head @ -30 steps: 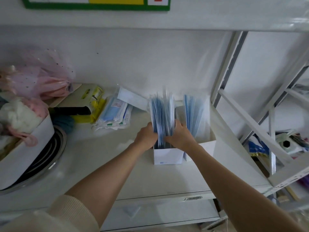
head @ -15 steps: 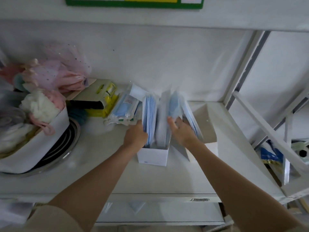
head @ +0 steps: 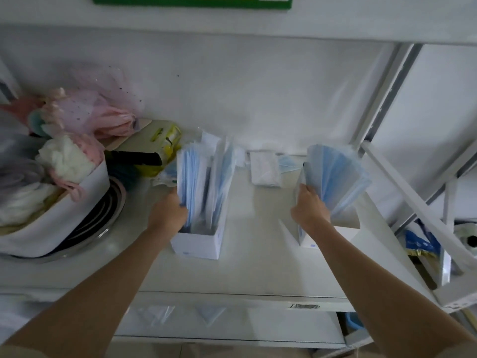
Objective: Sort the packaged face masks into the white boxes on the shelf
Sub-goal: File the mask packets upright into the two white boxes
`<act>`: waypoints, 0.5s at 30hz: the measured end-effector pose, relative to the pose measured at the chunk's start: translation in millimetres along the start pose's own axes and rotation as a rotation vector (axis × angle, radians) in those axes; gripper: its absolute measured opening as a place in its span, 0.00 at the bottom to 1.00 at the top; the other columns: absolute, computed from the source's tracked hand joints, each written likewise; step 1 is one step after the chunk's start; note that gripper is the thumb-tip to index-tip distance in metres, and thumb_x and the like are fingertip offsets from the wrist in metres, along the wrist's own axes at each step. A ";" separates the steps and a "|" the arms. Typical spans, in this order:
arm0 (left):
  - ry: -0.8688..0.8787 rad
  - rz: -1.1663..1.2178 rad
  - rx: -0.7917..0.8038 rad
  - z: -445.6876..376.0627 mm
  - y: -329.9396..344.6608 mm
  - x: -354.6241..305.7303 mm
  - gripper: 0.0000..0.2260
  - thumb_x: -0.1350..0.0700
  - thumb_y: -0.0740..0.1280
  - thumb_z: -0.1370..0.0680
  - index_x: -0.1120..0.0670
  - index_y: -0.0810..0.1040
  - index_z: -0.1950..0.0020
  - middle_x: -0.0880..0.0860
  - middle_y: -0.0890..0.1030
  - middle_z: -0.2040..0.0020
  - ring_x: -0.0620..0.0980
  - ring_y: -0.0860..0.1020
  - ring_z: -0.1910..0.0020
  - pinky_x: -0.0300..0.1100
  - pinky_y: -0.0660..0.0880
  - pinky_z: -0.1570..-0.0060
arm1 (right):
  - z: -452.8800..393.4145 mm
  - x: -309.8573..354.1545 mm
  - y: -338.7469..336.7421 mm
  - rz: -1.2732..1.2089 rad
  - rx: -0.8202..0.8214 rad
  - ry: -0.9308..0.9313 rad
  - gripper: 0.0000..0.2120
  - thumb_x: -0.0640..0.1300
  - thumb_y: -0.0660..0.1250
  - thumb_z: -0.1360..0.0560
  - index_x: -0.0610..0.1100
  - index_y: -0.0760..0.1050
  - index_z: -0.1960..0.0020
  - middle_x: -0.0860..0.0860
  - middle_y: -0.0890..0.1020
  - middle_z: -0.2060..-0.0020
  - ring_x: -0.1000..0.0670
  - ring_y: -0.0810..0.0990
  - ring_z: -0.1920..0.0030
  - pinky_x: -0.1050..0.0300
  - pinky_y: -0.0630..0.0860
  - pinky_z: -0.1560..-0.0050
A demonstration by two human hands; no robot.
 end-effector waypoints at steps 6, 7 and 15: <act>-0.094 -0.021 0.021 16.0 -15.5 38.6 0.02 0.63 0.62 0.25 0.57 0.71 0.53 0.55 0.75 0.60 0.51 0.72 0.65 0.41 0.67 0.66 | -7.2 -2.0 0.6 0.060 -0.033 0.011 0.20 0.33 0.59 0.28 0.41 0.66 0.36 0.46 0.69 0.37 0.40 0.73 0.40 0.46 0.73 0.48; -0.121 -0.016 0.008 19.2 -18.5 42.0 0.02 0.62 0.62 0.24 0.56 0.70 0.55 0.56 0.74 0.61 0.50 0.72 0.66 0.40 0.64 0.69 | -7.5 -3.3 -1.0 0.086 -0.042 0.016 0.20 0.33 0.60 0.27 0.41 0.66 0.35 0.46 0.67 0.36 0.41 0.72 0.38 0.45 0.73 0.47; 0.040 0.204 -0.489 37.2 -74.9 2.2 0.16 0.54 0.61 0.27 0.53 0.70 0.39 0.52 0.78 0.47 0.53 0.76 0.51 0.47 0.71 0.58 | -15.0 13.0 -11.3 0.403 -0.148 -0.172 0.28 0.43 0.64 0.27 0.48 0.59 0.30 0.46 0.50 0.24 0.41 0.46 0.24 0.46 0.55 0.28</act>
Point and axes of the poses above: each hand's wrist, its own z-axis away from the middle knuckle, its own y-axis out of the palm, x = y × z, the point moved 9 cm from there along -z, towards the middle knuckle
